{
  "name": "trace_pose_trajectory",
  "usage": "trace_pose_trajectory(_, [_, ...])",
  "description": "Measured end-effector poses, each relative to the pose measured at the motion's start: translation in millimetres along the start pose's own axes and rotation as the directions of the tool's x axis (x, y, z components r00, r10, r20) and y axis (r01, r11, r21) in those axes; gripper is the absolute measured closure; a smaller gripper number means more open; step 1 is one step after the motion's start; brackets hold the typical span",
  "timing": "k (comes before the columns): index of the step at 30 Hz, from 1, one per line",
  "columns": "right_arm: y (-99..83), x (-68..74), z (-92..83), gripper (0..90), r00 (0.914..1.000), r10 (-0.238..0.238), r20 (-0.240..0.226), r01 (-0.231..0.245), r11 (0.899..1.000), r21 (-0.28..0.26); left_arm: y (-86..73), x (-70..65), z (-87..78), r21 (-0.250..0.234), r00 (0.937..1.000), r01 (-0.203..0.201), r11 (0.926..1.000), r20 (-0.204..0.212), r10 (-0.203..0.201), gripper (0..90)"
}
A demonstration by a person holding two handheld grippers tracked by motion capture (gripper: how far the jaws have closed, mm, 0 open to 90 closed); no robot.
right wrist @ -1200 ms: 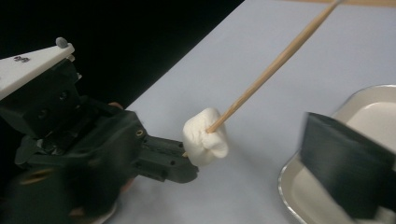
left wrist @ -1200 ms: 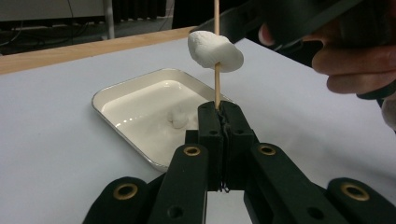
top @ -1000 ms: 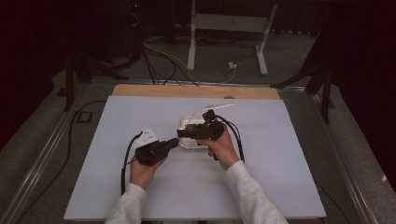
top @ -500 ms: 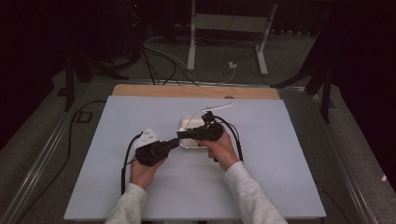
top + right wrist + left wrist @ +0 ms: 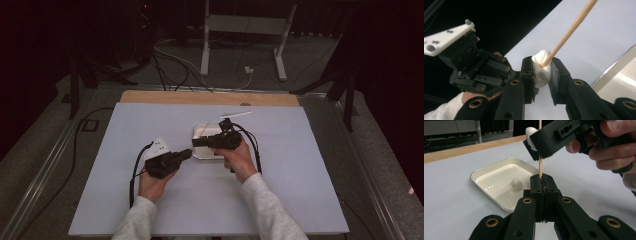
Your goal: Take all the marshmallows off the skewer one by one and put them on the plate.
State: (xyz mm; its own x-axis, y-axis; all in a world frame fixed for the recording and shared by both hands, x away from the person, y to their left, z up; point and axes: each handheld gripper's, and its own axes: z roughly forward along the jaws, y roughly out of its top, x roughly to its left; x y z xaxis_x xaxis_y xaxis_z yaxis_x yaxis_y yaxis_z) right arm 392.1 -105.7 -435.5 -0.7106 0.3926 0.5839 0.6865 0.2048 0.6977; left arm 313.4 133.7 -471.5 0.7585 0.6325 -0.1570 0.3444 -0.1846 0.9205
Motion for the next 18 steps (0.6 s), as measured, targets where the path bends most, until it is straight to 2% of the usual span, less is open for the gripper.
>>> trace_pose_trajectory(6, [1.5, -1.2, -4.6, 75.8, 0.9999, 0.014, -0.004, -0.014, 1.0, -0.017, -0.5, 0.3, -0.1, 0.01, 0.9999, -0.017, 0.9998, -0.002, 0.017, 90.0])
trace_pose_trajectory(8, [2.1, -1.8, -7.5, 76.6, 0.9999, 0.017, 0.002, -0.017, 0.999, -0.03, -2.2, 0.0, 1.1, 0.038, 0.9992, -0.036, 0.9986, -0.018, 0.037, 90.0])
trace_pose_trajectory(10, [5.0, -6.8, -19.1, 77.1, 0.9985, 0.054, -0.007, -0.055, 0.994, -0.095, -6.3, 2.4, 1.0, 0.052, 0.9994, -0.03, 0.9982, -0.016, 0.031, 90.0])
trace_pose_trajectory(11, [6.9, -9.8, -26.2, 77.1, 0.9975, 0.07, -0.013, -0.071, 0.99, -0.121, -6.8, 3.2, 0.5, 0.044, 0.9996, -0.026, 0.9987, -0.007, 0.026, 90.0])
trace_pose_trajectory(14, [8.9, -10.2, -35.7, 77.0, 0.9989, 0.041, 0.024, -0.038, 0.995, -0.097, -4.2, -1.6, 3.6, 0.047, 0.9987, -0.051, 0.9976, 0.006, 0.051, 90.0])
trace_pose_trajectory(18, [9.7, -10.8, -41.0, 77.0, 0.9987, 0.044, 0.027, -0.041, 0.994, -0.101, -4.1, -2.2, 4.8, 0.045, 0.9986, -0.052, 0.9976, 0.011, 0.052, 90.0])
